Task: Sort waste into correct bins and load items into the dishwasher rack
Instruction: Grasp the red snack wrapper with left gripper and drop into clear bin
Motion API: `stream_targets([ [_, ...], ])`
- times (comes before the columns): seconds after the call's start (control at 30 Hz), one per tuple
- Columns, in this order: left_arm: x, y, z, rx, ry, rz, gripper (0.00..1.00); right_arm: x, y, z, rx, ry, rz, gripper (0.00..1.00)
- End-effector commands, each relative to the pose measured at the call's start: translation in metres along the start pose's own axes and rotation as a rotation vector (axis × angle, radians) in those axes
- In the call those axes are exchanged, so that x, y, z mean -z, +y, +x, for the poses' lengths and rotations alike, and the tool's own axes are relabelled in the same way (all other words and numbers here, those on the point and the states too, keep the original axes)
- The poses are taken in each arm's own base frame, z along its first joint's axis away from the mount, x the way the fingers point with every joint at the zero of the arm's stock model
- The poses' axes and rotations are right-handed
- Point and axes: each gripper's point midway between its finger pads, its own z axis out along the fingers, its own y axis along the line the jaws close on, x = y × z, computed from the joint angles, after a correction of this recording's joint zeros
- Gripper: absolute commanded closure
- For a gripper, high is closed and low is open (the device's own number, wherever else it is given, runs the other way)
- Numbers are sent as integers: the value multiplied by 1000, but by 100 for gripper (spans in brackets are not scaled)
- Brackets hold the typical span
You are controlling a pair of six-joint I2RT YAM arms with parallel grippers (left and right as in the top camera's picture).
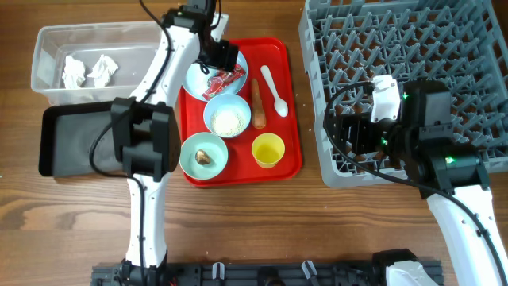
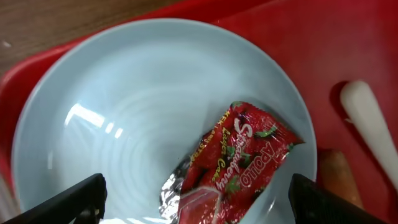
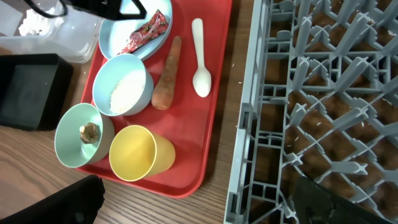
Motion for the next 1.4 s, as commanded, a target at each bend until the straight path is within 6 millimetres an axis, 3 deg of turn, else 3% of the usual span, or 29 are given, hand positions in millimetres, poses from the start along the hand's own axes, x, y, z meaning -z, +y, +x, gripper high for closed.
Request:
stream_targets([
  [0.0,-32,-3,14,12,61,36,7,1,1,-7,-13,-9,-4,0],
  [0.2,-61,-1,32,4,126,34,9,-11,-4,-3,-29,31,0,0],
  [0.23,-67,-1,36,3,140,31,13,-12,-5,-3,-31,36,1,0],
  [0.27,-73,-2,40,3,154,31,24,-13,-5,-2,-32,41,1,0],
  [0.3,-76,-2,42,2,159,32,41,-13,-5,-2,-33,42,1,0],
  [0.33,-77,-2,43,3,162,32,74,-13,-5,-2,-32,42,1,0],
  [0.37,-77,-2,43,3,162,32,93,-13,-5,-2,-32,42,1,0],
  [0.4,-75,-3,42,15,162,32,96,-13,-5,-2,-32,42,1,0],
  [0.47,-66,-3,39,28,154,31,96,-13,-5,-2,-32,42,1,0],
  [0.63,14,5,-3,81,-15,20,96,-13,-5,-2,-32,40,1,0],
  [0.67,42,10,-15,99,-75,16,96,-13,-5,-2,-32,41,1,0],
  [0.77,64,12,-22,95,-118,15,96,-13,-5,-2,-32,41,1,0],
  [0.93,60,12,-20,72,-107,16,93,-13,-5,-1,-33,43,1,0],
  [0.97,59,11,-19,46,-101,21,78,-13,-5,-1,-33,43,1,0],
  [1.0,52,10,-15,16,-83,28,50,-13,-5,-1,-33,43,1,0],
  [1.03,43,7,-12,-14,-67,38,36,-13,-5,-1,-33,43,1,1],
  [1.07,38,5,-10,-19,-56,41,31,-13,-5,-1,-33,43,1,0],
  [1.2,-8,0,9,-56,36,50,23,-13,-5,-1,-35,46,2,0],
  [1.37,-44,0,26,-93,102,55,22,-13,-5,0,-35,47,2,0],
])
